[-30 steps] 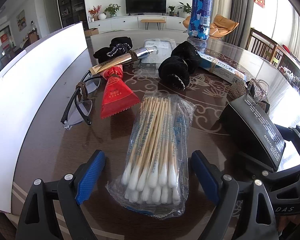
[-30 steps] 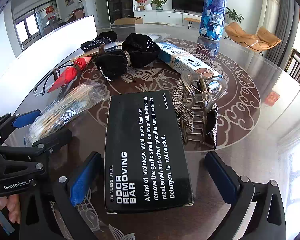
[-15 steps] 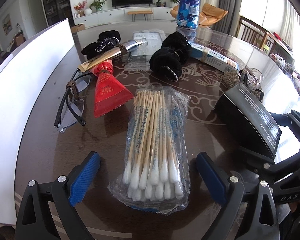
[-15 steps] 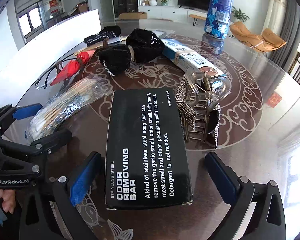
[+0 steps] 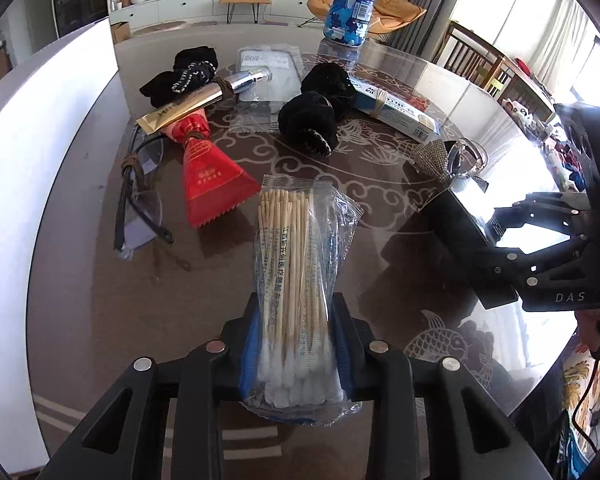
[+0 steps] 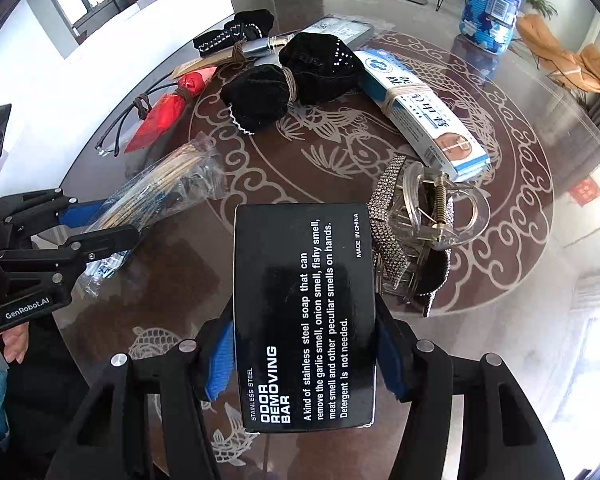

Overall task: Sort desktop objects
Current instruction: 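Grasp the black odor removing bar box with the right tool and lift it, then carry the swab bag and black box into the white cardboard box with both tools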

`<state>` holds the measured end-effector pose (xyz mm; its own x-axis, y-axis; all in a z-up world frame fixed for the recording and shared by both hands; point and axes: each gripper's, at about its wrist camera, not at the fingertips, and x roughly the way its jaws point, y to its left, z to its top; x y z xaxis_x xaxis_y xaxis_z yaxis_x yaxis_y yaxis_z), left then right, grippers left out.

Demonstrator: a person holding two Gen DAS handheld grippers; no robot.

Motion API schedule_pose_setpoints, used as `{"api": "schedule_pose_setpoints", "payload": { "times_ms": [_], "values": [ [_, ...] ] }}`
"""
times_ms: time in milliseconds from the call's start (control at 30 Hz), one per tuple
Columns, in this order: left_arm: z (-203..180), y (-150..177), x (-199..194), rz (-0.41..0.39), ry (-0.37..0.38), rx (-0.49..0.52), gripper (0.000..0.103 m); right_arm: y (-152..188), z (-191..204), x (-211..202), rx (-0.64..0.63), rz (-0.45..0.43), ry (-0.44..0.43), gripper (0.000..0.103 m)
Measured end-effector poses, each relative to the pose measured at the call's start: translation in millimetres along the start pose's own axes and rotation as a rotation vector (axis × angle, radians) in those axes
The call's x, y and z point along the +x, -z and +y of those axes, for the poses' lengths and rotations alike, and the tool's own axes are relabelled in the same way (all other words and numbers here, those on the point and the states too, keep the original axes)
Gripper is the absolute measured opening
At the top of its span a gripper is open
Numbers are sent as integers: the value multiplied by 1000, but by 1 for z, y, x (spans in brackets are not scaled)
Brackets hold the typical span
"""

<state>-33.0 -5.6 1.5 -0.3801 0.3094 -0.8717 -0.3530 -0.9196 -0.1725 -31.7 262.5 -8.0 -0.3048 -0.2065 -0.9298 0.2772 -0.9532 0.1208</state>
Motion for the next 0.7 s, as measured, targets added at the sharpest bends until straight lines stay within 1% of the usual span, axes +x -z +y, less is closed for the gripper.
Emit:
{"api": "schedule_pose_setpoints", "payload": {
  "times_ms": [67, 167, 233, 333, 433, 467, 533, 567, 633, 667, 700],
  "values": [
    [4, 16, -12, -16, 20, -35, 32, 16, -6, -10, 35, -18, -37, 60],
    [9, 33, -31, -45, 51, -86, 32, 30, -10, -15, 70, -16, -42, 60],
    [15, 34, -50, -85, 62, -118, 32, 32, -5, -22, 62, -27, -46, 60],
    [34, 23, -87, -166, 67, -162, 32, 19, 8, -38, 32, -64, -55, 60],
    [63, 13, -126, -238, 42, -189, 32, -3, 24, -47, 19, -94, -82, 60],
    [73, 11, -136, -254, 23, -199, 32, -9, 30, -47, 1, -99, -71, 60],
    [90, 11, -150, -274, -14, -215, 32, -19, 39, -44, -34, -98, -41, 60],
    [98, 12, -154, -276, -24, -226, 32, -22, 41, -40, -40, -87, -47, 60],
    [107, 19, -161, -280, -14, -247, 32, -26, 45, -23, -42, -37, -71, 60],
    [108, 22, -163, -283, -6, -251, 32, -28, 47, -13, -36, -25, -82, 60],
    [108, 24, -165, -288, -4, -250, 32, -30, 49, -6, -32, -31, -103, 61]
  ]
}}
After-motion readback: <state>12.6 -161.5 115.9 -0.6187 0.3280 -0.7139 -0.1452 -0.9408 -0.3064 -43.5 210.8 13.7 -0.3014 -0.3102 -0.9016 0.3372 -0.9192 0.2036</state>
